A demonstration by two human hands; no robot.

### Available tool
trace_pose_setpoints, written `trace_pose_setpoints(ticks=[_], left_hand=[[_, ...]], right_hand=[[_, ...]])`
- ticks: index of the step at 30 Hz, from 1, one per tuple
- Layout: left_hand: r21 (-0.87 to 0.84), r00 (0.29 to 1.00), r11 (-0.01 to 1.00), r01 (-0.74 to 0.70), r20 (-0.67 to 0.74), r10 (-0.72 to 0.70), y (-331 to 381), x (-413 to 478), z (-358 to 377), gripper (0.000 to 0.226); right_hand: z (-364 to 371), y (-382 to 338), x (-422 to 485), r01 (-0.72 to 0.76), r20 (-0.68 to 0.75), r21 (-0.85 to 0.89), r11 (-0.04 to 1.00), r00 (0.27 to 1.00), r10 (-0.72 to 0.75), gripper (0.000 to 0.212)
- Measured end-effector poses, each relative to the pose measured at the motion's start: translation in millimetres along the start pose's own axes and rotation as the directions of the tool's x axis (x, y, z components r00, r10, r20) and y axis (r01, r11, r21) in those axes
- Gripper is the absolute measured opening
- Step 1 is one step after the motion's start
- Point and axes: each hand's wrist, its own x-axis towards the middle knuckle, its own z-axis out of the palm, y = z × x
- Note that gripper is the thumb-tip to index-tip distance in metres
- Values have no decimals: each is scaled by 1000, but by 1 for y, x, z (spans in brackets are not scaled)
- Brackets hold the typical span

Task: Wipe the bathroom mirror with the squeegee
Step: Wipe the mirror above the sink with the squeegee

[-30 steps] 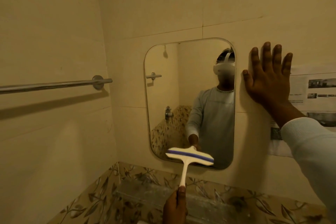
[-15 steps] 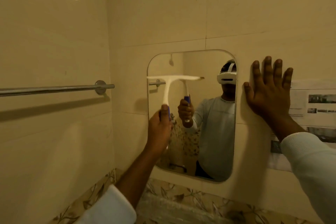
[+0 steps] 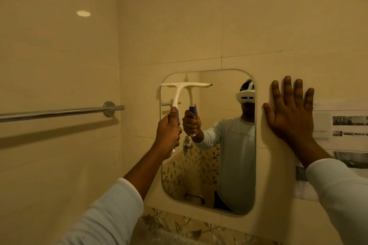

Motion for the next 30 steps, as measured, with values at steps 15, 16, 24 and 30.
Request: trace_pose_setpoints(ticks=[15,16,24,30], left_hand=[[0,1000,1000,-15,6,15,23,24,-12,60],[3,1000,1000,-16,14,16,23,24,-13,60],[35,1000,999,5,13,-5,14,22,-19,63],[80,999,995,52,7,-53,-35,-4,-35,61]], right_hand=[[-7,-3,-1,-6,15,5,1000,1000,6,79],[-6,-3,-1,-5,16,3,1000,1000,5,79],[-4,-2,0,-5,21,7,1000,1000,5,79],[-5,-3,-1,-4,25,27,1000,1000,4,79]])
